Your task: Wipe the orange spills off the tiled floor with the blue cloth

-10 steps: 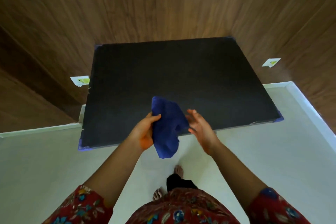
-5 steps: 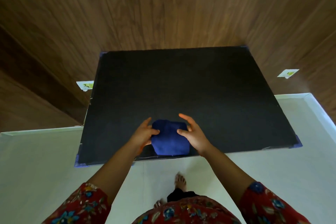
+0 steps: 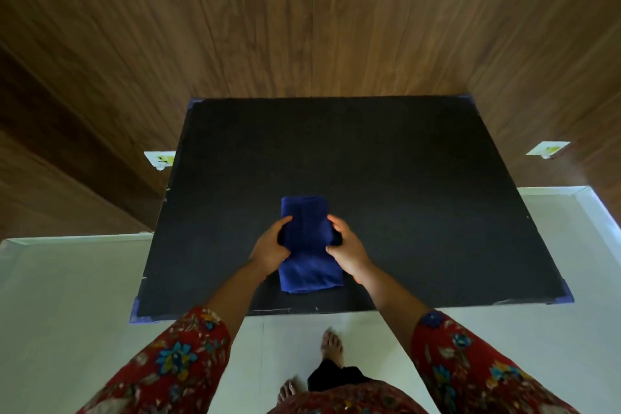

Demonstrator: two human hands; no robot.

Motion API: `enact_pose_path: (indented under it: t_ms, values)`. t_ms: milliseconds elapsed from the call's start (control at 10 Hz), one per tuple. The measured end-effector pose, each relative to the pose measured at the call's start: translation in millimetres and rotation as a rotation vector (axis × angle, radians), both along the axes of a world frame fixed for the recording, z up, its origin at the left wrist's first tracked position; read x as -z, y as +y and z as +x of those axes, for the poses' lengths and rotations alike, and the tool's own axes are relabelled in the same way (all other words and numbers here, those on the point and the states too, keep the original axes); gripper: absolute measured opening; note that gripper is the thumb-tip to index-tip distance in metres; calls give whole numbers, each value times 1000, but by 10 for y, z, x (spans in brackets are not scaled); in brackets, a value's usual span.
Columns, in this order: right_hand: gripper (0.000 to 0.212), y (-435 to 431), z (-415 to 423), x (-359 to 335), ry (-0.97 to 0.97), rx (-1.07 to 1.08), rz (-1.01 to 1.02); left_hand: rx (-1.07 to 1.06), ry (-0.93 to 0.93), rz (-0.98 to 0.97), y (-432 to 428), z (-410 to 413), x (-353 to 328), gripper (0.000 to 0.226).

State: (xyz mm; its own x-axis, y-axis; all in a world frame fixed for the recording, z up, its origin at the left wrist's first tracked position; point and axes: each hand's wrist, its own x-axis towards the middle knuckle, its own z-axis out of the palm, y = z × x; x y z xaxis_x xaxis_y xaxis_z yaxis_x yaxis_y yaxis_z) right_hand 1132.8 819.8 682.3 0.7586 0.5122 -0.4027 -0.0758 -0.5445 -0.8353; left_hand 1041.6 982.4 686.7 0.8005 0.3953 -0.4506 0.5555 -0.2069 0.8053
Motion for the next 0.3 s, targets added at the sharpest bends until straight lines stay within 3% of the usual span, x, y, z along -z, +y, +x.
enact_pose_path:
  t_ms: [100, 200, 300]
  values:
    - [64, 50, -35, -20, -7, 41, -18, -20, -58, -16, 7, 2, 51, 74]
    - [61, 59, -71, -86, 4, 86, -27, -196, -55, -76, 11, -46, 101, 79]
    - [49, 58, -160, -166, -21, 82, -48, -385, 60, 0, -96, -189, 183, 80]
